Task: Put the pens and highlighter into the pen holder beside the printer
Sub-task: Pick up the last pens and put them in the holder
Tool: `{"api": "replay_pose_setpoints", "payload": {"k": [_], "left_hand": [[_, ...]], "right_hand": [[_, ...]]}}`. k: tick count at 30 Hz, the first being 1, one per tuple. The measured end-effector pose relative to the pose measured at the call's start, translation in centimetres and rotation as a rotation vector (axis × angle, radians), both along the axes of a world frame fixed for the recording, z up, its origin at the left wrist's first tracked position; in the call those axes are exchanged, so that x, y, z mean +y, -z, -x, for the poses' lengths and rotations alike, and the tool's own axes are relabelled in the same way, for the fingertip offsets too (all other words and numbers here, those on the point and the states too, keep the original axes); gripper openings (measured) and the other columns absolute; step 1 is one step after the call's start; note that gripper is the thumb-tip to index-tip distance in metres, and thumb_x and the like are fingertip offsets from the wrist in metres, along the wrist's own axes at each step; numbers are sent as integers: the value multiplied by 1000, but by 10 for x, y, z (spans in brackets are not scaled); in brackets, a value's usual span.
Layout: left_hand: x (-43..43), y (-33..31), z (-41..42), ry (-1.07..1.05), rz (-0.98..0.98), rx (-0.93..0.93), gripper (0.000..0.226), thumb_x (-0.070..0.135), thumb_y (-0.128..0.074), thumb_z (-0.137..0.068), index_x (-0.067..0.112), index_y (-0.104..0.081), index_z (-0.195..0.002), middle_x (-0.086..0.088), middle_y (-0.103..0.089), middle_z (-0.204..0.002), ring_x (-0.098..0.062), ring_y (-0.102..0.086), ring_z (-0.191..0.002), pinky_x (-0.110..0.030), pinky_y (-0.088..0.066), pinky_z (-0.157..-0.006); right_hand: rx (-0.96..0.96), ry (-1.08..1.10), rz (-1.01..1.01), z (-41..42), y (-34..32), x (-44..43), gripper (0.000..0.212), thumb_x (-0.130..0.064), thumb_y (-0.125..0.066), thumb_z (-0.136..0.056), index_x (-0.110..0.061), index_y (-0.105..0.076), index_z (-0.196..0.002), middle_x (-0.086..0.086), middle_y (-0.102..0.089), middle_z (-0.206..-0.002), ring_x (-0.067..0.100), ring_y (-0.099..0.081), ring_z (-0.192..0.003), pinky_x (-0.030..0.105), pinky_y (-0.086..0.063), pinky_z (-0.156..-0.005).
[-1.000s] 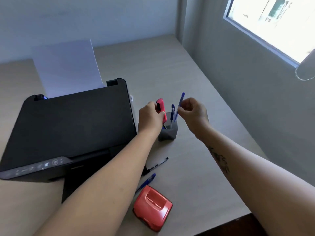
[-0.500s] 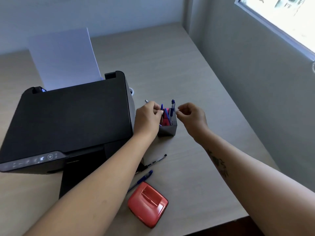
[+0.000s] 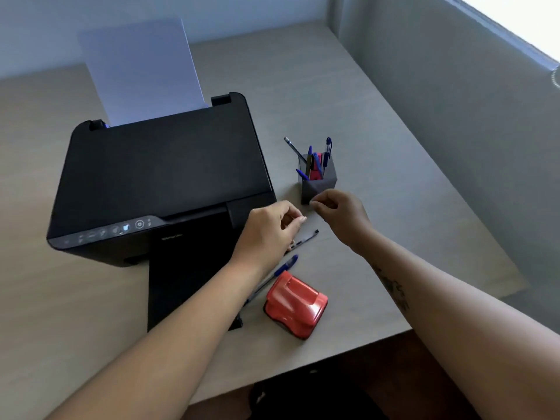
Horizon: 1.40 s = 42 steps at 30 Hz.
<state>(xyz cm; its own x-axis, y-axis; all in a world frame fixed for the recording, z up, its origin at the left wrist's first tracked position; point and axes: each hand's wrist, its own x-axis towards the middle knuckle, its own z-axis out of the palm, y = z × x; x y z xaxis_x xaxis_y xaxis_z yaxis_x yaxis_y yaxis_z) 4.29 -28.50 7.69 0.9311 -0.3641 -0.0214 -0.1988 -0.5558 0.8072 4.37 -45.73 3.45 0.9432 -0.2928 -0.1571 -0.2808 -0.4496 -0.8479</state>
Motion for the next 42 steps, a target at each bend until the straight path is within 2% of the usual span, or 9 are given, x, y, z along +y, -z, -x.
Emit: {"api": "replay_pose_setpoints", "payload": {"k": [5,12,16,19,24,29,33,39,42], "left_hand": [[36,38,20,-43,-140,15,7,21,-67,-88,16,-71,-84,1,-70,-75,-12,-65,-66,-36,-59,-66],[58,88,24,-6,-364,165,7,21,-69,-87,18,-70,-93,-4,-72,-91,-21,-67,-84,-40,-57,-78],[54,104,21,70,-459,188,17,21,-72,-84,15,-69,-100,-6,-70,-103,-22,-66,-94,-40,-56,-84],[53,112,20,86,-504,195,16,21,-72,-84,15,-69,-98,-6,-70,-104,-22,-65,-94,-40,-56,-83],[51,118,18,111,-555,209,10,23,-68,-87,17,-68,-94,-3,-68,-99,-19,-63,-89,-39,-55,-80],[51,106,11,107,-541,221,7,23,-67,-85,18,-68,-90,-2,-70,-89,-18,-65,-80,-40,-56,-76],[50,79,8,101,-461,177,9,21,-70,-83,16,-70,-90,1,-66,-81,-17,-64,-77,-30,-53,-71],[13,15,6,121,-190,84,3,18,-72,-83,16,-70,-83,3,-67,-75,-13,-61,-60,-21,-49,-52],[-22,-14,-5,13,-18,70,5,20,-73,-83,20,-69,-80,7,-69,-71,-6,-62,-59,-12,-49,-54]], "right_hand": [[53,-53,85,17,24,20,16,-18,-63,-92,-12,-71,-105,4,-70,-101,17,-63,-92,30,-51,-80],[84,-221,295,12,67,21,20,-7,-60,-92,-7,-70,-109,10,-66,-112,26,-60,-102,20,-35,-76],[18,-400,473,7,83,17,20,-6,-64,-89,-6,-72,-107,14,-68,-110,33,-56,-103,36,-45,-88],[-79,-509,616,7,90,12,17,-11,-67,-87,-11,-74,-102,10,-70,-104,33,-57,-94,44,-52,-79],[-108,-703,792,4,90,6,13,-14,-62,-91,-13,-72,-99,5,-65,-96,25,-55,-84,40,-53,-68],[-72,-769,906,17,76,-16,13,-11,-58,-90,-10,-65,-100,9,-61,-98,29,-57,-89,39,-49,-70],[-41,-614,812,30,48,-46,11,-10,-56,-92,-5,-63,-99,13,-61,-98,33,-59,-90,41,-51,-67],[-40,-82,319,18,-17,-68,7,-13,-66,-85,-10,-63,-90,7,-65,-84,26,-63,-73,36,-51,-62],[-90,2,105,1,-40,-66,13,-11,-66,-86,-14,-61,-97,5,-66,-81,15,-64,-67,24,-52,-56]]}}
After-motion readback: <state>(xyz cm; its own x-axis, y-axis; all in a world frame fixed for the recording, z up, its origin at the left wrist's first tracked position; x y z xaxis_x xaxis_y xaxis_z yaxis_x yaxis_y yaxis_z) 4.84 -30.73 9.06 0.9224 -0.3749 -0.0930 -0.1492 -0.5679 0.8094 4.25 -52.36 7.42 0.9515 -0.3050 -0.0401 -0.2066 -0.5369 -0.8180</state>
